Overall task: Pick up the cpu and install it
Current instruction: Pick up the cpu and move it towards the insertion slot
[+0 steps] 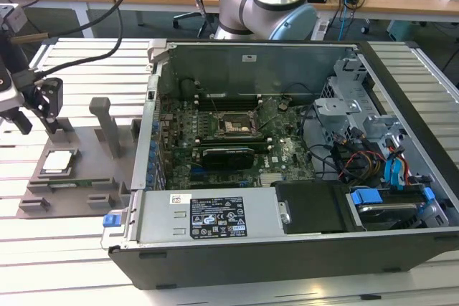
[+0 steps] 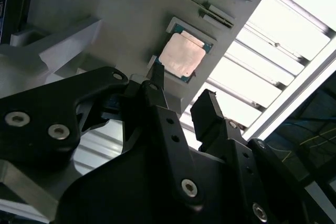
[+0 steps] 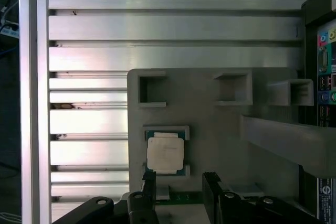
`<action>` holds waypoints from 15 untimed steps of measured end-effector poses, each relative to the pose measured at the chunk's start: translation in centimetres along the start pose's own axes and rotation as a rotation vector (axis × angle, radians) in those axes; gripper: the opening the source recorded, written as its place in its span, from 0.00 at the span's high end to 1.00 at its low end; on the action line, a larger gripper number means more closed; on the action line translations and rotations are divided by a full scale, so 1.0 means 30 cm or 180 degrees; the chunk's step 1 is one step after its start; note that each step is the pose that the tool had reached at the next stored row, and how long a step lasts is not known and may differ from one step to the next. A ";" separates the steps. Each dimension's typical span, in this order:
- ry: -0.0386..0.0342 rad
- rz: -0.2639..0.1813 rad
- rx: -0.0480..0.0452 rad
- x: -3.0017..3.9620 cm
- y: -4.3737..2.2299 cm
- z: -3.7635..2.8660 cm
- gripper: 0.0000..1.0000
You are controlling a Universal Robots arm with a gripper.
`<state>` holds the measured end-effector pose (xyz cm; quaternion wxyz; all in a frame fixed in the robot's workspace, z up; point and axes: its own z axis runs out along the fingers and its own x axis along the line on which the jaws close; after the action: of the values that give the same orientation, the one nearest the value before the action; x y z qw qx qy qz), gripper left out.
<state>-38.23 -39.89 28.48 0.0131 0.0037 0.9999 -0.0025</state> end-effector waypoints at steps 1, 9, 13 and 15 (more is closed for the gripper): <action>0.0000 0.0000 0.0000 0.000 0.000 0.003 0.52; 0.0000 0.0000 0.0000 0.001 0.000 0.022 0.52; 0.0000 0.0000 0.0000 0.001 0.000 0.032 0.52; 0.0000 0.0000 0.0000 0.001 0.000 0.037 0.52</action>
<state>-38.23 -39.89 27.37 0.0130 0.0037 0.9999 -0.0025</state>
